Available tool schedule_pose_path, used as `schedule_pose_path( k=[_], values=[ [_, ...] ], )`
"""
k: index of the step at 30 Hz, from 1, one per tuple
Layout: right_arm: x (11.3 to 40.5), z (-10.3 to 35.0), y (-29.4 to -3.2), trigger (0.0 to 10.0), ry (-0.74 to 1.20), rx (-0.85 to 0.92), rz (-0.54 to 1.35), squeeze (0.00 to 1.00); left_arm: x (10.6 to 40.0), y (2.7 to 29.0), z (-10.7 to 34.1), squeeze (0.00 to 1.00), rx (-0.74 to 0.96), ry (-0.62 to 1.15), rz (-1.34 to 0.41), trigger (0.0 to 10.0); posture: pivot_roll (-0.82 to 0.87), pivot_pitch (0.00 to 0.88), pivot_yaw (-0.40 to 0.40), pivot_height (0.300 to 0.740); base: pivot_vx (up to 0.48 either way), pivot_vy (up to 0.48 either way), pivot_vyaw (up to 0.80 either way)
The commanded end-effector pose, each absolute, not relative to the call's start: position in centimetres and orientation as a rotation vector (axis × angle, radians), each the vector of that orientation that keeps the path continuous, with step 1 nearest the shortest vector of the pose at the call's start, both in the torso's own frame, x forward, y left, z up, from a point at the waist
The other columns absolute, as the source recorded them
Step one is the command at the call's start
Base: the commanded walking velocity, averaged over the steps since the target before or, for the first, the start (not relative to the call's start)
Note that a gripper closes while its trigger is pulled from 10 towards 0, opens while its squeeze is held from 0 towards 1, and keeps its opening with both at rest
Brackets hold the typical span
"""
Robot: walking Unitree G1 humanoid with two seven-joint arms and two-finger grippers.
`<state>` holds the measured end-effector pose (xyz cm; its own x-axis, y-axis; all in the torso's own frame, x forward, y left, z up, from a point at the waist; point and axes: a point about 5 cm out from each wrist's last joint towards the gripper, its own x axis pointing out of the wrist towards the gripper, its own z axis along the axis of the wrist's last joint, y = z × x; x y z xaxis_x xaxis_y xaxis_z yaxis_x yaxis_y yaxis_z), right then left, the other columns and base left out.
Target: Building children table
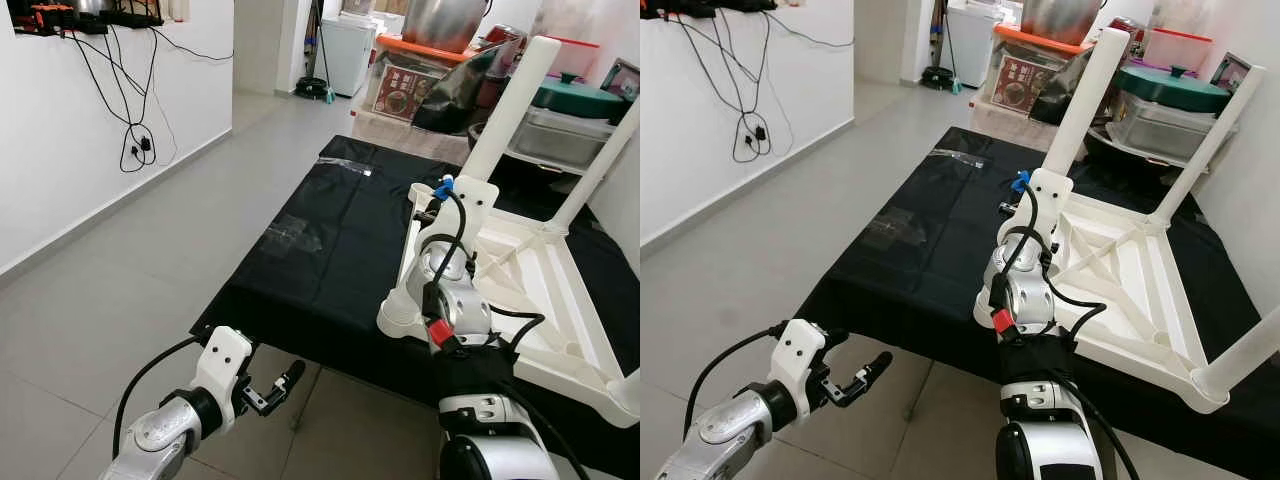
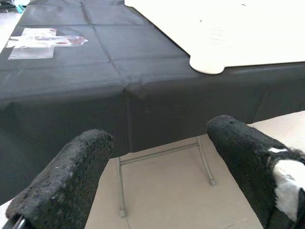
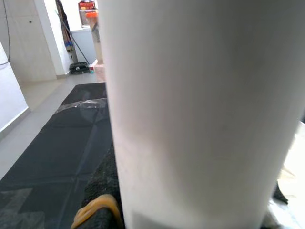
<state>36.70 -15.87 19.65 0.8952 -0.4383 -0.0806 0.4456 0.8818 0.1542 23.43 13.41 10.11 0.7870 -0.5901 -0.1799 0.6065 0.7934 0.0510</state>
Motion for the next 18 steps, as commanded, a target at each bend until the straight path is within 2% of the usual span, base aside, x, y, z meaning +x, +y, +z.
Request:
schedule_pose_path(
  k=[1,2,15,16,18],
  values=[
    [35.7,14.4,-17.1,10.0,0.264,0.173,-0.509,0.20,23.5,12.9,10.0,0.00,0.112,0.157,-0.668,10.0,0.06,0.000,-0.127,0.740,0.000,0.000,0.00],
    [35.7,14.7,-17.0,10.0,0.250,0.178,-0.505,1.00,23.5,12.9,10.0,0.00,0.112,0.158,-0.669,10.0,0.05,0.000,-0.127,0.740,0.000,0.000,0.00],
    [35.6,18.8,-16.6,10.0,0.057,0.195,-0.435,1.00,23.5,13.0,9.9,0.00,0.114,0.162,-0.667,10.0,0.05,0.000,-0.126,0.740,0.000,0.000,0.00],
    [35.5,19.1,-16.4,0.0,0.043,0.206,-0.414,1.00,23.5,13.0,9.9,0.00,0.114,0.162,-0.667,10.0,0.05,0.000,-0.126,0.740,0.000,0.000,0.00],
    [35.4,18.7,-16.1,0.0,0.070,0.245,-0.396,1.00,23.6,13.0,9.9,0.00,0.113,0.160,-0.666,10.0,0.05,0.000,-0.123,0.740,0.000,0.000,0.00]
  ],
)
